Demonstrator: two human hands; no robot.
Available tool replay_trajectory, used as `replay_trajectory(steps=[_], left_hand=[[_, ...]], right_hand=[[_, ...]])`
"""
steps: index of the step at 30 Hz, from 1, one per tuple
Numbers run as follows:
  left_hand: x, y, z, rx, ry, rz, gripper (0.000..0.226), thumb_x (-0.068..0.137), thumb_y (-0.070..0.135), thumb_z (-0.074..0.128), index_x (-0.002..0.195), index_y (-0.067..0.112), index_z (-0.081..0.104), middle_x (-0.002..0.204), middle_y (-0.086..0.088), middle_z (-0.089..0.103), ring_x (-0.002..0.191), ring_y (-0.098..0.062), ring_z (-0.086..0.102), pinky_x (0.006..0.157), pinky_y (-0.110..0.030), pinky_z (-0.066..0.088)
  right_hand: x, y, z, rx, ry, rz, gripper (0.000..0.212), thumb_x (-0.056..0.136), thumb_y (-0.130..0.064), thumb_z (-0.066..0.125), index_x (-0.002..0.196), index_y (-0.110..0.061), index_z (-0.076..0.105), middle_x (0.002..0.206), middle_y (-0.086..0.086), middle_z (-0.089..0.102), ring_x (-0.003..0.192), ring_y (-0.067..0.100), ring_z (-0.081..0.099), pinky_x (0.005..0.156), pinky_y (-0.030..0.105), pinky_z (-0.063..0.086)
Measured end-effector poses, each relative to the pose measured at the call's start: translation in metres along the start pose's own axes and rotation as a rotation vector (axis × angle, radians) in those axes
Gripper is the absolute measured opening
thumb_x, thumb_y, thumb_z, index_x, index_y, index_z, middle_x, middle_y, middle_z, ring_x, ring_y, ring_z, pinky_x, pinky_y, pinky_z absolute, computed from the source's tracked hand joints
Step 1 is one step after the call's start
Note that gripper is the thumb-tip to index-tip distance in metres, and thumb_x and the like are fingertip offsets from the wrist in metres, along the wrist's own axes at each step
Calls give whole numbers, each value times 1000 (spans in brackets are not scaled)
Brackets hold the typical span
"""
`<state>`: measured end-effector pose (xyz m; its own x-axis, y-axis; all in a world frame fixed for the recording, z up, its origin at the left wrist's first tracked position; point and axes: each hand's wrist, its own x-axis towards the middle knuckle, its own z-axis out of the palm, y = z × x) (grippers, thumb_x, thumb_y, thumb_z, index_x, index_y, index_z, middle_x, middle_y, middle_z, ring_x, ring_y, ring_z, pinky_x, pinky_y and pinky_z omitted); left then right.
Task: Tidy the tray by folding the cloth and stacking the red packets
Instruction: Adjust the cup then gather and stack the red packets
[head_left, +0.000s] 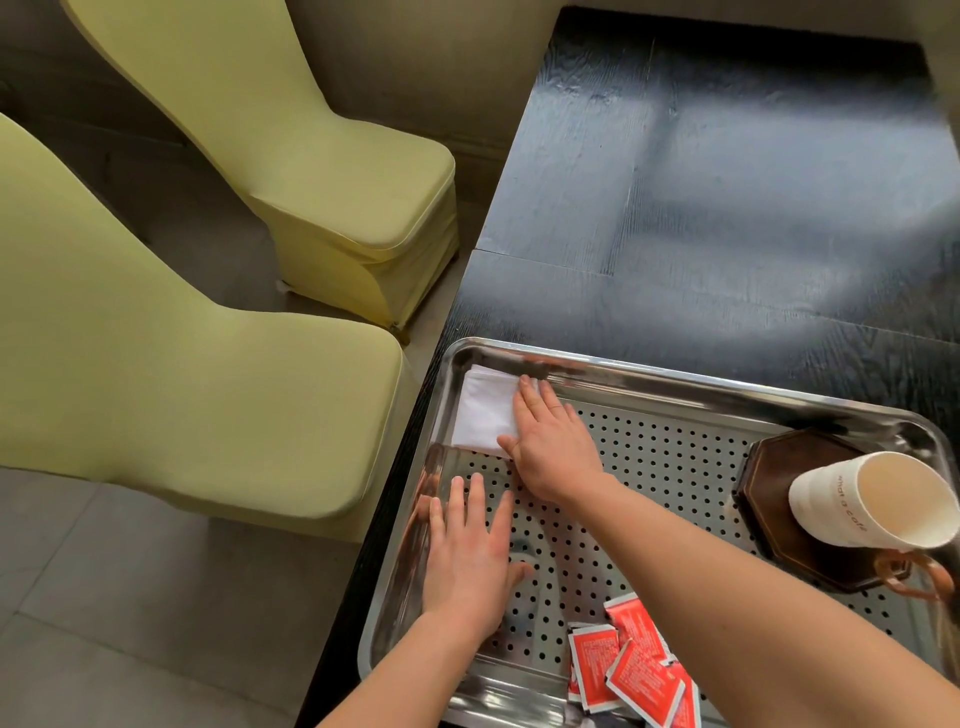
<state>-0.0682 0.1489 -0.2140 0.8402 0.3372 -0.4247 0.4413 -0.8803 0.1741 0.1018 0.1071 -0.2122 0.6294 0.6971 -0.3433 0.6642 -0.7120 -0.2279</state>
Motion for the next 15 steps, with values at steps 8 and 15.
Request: replay_trajectory(steps=[8, 15], left_hand=[[3, 4, -10, 50, -50, -17, 88, 91, 64, 49, 156, 27, 4, 166, -14, -5, 151, -35, -12, 122, -57, -1], [0, 4, -18, -63, -16, -49, 84, 85, 59, 60, 153, 34, 19, 166, -7, 4, 153, -27, -5, 124, -49, 4]], right_hand=[[-50, 17, -8, 400, 275, 199, 47, 103, -35, 44, 146, -15, 45, 159, 1, 35, 149, 20, 23, 121, 39, 23], [-130, 53, -5, 525, 326, 289, 33, 100, -27, 55, 130, -15, 60, 128, 1, 63, 125, 18, 51, 103, 32, 38]])
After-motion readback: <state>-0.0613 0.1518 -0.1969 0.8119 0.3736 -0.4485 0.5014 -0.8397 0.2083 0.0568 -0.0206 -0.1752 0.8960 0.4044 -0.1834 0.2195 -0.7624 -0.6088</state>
